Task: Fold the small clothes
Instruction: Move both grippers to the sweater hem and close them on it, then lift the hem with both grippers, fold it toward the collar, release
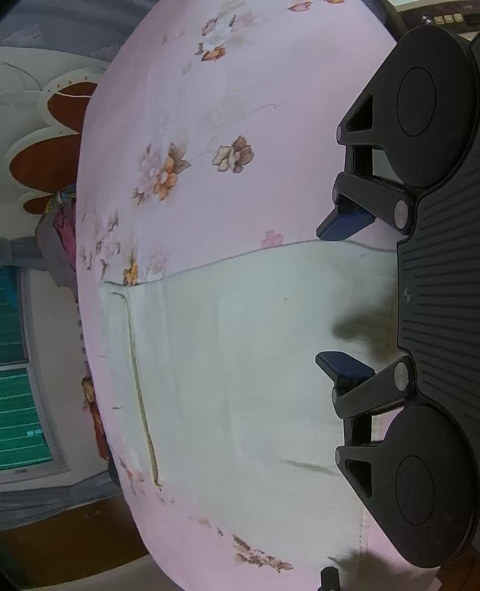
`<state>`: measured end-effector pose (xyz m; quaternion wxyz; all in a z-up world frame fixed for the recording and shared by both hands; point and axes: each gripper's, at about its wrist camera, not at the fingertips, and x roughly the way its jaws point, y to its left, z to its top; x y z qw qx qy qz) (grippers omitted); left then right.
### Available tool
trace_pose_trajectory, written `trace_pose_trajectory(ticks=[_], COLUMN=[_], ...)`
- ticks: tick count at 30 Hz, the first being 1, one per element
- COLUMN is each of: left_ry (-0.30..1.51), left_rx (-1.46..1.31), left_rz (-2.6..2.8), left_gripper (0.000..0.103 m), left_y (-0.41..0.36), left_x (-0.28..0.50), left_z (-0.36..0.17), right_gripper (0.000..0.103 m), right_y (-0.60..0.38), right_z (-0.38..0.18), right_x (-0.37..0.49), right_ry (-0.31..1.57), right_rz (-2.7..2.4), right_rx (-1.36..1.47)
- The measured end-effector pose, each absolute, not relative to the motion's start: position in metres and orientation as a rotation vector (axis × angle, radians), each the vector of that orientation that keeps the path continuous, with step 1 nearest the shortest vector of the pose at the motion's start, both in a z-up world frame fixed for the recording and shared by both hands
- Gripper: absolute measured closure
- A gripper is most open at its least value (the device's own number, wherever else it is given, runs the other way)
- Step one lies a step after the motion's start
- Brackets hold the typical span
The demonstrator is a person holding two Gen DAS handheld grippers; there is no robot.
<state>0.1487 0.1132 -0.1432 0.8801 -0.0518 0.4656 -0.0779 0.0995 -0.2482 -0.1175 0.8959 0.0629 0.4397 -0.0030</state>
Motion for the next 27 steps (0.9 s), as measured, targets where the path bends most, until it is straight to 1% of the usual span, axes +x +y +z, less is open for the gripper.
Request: trace_pose_trajectory(ticks=[6, 16, 18, 19, 20, 21, 22, 23, 24, 26, 27], left_ry=[0.973, 0.980, 0.975, 0.973, 0.971, 0.974, 0.979, 0.981, 0.982, 0.983, 0.982], left_rx=[-0.130, -0.197, -0.197, -0.190, -0.187, -0.192, -0.206, -0.222, -0.240, -0.248, -0.250], left_rz=[-0.199, -0.219, -0.219, -0.217, -0.215, -0.214, -0.214, -0.213, -0.211, -0.221, -0.227], left_gripper=[0.047, 0.048, 0.053, 0.062, 0.074, 0.082, 0.091, 0.091, 0.092, 0.096, 0.096], left_y=[0.108, 0.108, 0.107, 0.107, 0.108, 0.110, 0.113, 0.115, 0.117, 0.117, 0.116], left_x=[0.148, 0.157, 0.157, 0.156, 0.156, 0.156, 0.156, 0.157, 0.158, 0.159, 0.159], left_z=[-0.150, -0.157, -0.158, -0.158, -0.158, -0.158, -0.159, -0.159, -0.160, -0.159, -0.159], right_gripper=[0.037, 0.038, 0.038, 0.038, 0.038, 0.041, 0.049, 0.062, 0.067, 0.071, 0.076], right_y=[-0.252, -0.267, -0.268, -0.268, -0.267, -0.266, -0.265, -0.264, -0.262, -0.259, -0.257], right_z=[-0.123, -0.137, -0.140, -0.142, -0.143, -0.144, -0.145, -0.144, -0.143, -0.142, -0.142], right_x=[0.095, 0.093, 0.096, 0.099, 0.101, 0.103, 0.103, 0.104, 0.106, 0.109, 0.109], right_ry=[0.918, 0.953, 0.962, 0.971, 0.980, 0.986, 0.988, 0.993, 0.995, 1.003, 1.006], right_rz=[-0.025, -0.063, -0.068, -0.064, -0.063, -0.067, -0.067, -0.048, -0.041, -0.033, -0.030], right_rx=[0.132, 0.192, 0.210, 0.224, 0.230, 0.231, 0.234, 0.243, 0.247, 0.237, 0.236])
